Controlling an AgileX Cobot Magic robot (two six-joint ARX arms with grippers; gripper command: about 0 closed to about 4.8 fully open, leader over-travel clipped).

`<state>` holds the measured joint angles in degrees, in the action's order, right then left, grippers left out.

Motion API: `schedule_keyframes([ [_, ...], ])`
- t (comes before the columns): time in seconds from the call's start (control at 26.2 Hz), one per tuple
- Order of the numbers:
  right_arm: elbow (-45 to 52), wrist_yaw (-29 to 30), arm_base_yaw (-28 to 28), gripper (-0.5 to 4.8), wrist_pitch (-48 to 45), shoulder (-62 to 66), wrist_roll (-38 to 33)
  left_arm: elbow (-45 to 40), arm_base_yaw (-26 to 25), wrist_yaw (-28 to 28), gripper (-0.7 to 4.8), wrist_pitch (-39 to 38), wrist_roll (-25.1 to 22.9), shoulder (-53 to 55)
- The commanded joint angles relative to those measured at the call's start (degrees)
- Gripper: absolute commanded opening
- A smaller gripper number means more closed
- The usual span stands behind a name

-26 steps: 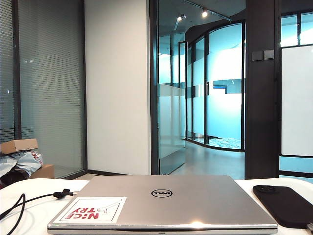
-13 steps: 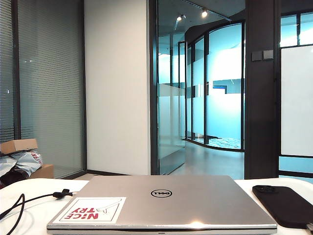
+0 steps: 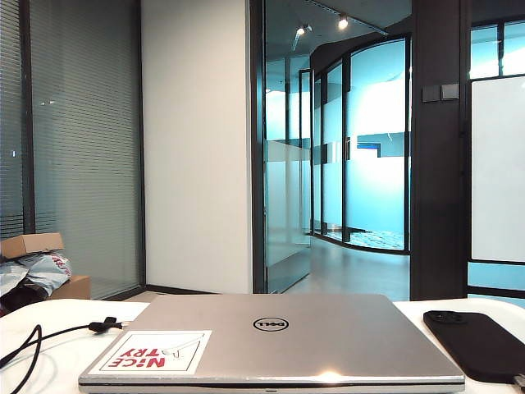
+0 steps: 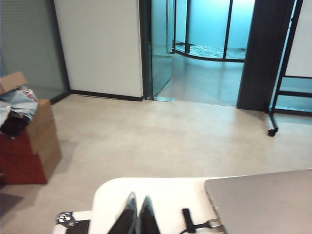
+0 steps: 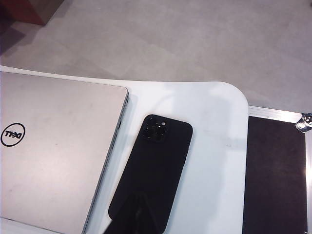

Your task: Pick up the charging cable and the phone, plug the charging cable into the charging port on the phone, and finally place them back on the table.

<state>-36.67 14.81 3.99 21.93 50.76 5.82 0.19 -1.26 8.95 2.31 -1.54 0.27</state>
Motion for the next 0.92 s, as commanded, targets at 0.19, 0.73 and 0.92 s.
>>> schedule_keyframes([
  [0.19,-0.26,0.17,-0.04,-0.03,-0.79,-0.17,-0.02,-0.02,0.04,0.11,-0.03,0.48,-1.42,0.07],
  [0.73,-0.20,-5.38,-0.04,-0.03,-2.08,-1.44,2.38,-0.02,0.04,0.11,-0.03,0.50,-1.44,0.07],
  [0.92,6.82,-16.44,-0.07,-0.04,-12.37,-9.99,4.94,-0.02,0.04,0.11,-0.03,0.52,-1.44,0.07],
])
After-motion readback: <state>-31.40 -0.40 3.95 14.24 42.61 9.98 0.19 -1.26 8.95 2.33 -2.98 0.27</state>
